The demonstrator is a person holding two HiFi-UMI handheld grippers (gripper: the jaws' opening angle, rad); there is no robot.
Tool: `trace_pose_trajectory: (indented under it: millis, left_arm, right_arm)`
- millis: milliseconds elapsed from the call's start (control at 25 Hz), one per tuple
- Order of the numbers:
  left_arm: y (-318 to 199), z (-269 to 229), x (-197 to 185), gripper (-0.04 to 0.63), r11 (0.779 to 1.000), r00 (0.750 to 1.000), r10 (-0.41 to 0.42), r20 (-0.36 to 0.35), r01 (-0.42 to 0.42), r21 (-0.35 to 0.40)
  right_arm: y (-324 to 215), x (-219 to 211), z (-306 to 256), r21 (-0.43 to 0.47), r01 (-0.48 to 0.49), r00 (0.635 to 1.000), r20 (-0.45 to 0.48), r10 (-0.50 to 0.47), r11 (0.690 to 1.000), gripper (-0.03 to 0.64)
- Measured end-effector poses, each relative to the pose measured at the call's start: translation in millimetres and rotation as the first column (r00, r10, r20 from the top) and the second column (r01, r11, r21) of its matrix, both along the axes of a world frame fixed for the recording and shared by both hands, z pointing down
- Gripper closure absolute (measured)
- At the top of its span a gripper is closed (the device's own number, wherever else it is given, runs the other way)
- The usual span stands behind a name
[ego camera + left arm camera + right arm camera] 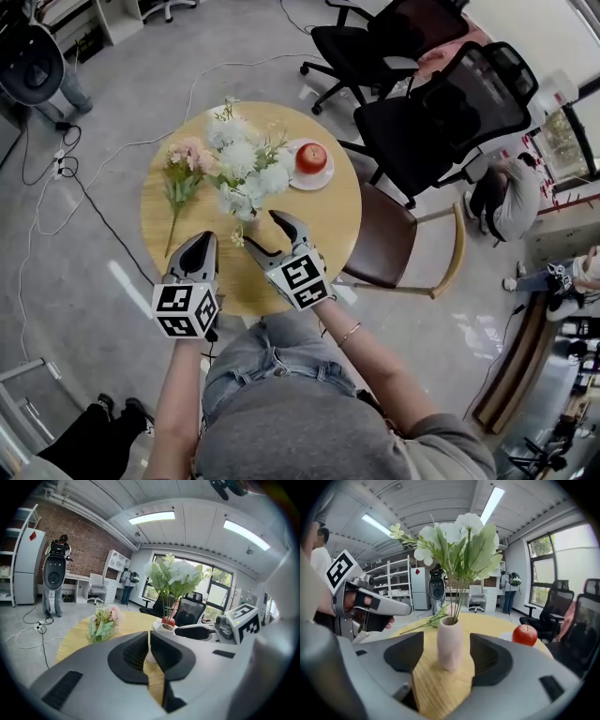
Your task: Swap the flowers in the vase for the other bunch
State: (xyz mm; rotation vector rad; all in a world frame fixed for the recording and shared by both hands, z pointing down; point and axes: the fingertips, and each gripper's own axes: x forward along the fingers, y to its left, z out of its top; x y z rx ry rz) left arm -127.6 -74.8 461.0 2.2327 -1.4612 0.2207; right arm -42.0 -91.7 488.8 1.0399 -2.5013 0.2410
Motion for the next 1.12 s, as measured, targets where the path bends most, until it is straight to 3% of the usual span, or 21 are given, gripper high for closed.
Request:
trace_pose_trajectory:
  millis: [680, 1120]
  left_arm:
    - [-17.8, -2.2, 7.6, 0.572, 1.0, 1.0, -0.023, -0.014, 0.023, -0.01]
    - [-41.2, -10.1, 52.2, 0.395, 0.989, 0.988, 0.149, 0.036, -0.149, -0.012]
  right_arm:
    - [-24.9, -24.6, 13.6, 0.024, 0.143, 0.989, -0.049, -0.142, 0.989, 0.319]
    - [-31.1, -23.5, 18.1, 0.014, 0.155, 0.987, -0.045, -0.154, 0.988, 0.335]
